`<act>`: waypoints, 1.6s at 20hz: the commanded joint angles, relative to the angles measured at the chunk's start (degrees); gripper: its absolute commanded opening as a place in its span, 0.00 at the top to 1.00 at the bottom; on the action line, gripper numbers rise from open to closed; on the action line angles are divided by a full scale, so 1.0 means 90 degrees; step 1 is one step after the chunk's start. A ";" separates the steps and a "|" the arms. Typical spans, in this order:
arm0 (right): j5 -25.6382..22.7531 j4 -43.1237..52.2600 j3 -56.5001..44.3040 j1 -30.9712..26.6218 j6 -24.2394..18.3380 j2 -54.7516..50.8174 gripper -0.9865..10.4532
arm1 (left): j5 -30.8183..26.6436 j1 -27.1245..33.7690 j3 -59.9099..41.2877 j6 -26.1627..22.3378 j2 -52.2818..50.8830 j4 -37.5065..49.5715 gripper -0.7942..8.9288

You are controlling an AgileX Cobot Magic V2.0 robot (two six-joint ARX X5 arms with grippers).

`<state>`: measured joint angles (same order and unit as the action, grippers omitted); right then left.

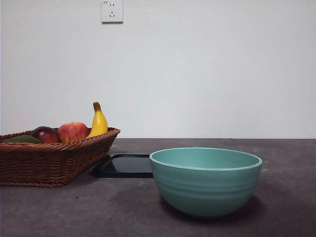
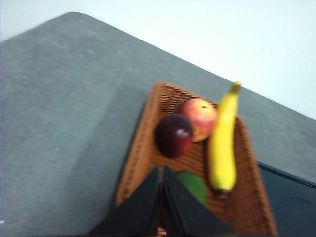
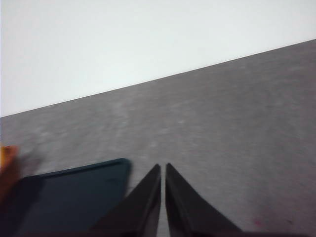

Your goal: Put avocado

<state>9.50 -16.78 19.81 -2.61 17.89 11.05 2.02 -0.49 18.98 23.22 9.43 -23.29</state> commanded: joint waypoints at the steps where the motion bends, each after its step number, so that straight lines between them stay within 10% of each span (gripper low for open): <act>1: 0.0486 -0.0277 0.0602 0.0015 -0.0158 0.0478 0.91 | 0.0313 0.0012 0.0610 -0.0342 0.0464 -0.0287 0.91; 9: 0.1676 -0.1933 0.2392 0.0223 -0.0923 0.2035 0.91 | 0.1549 0.0010 0.2086 -0.1243 0.1967 -0.1367 0.91; 26: 0.1736 -0.4498 0.4473 0.2339 -0.1919 0.4053 0.91 | 0.2458 -0.0709 0.4180 -0.2492 0.3723 -0.4087 0.91; 32: 0.1734 -0.4498 0.4473 0.2361 -0.1853 0.4051 0.57 | 0.2450 -0.0709 0.4177 -0.2480 0.3725 -0.4112 0.46</act>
<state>25.28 -57.63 58.94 18.35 1.34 47.24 23.97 -6.68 55.22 1.93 42.48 -60.55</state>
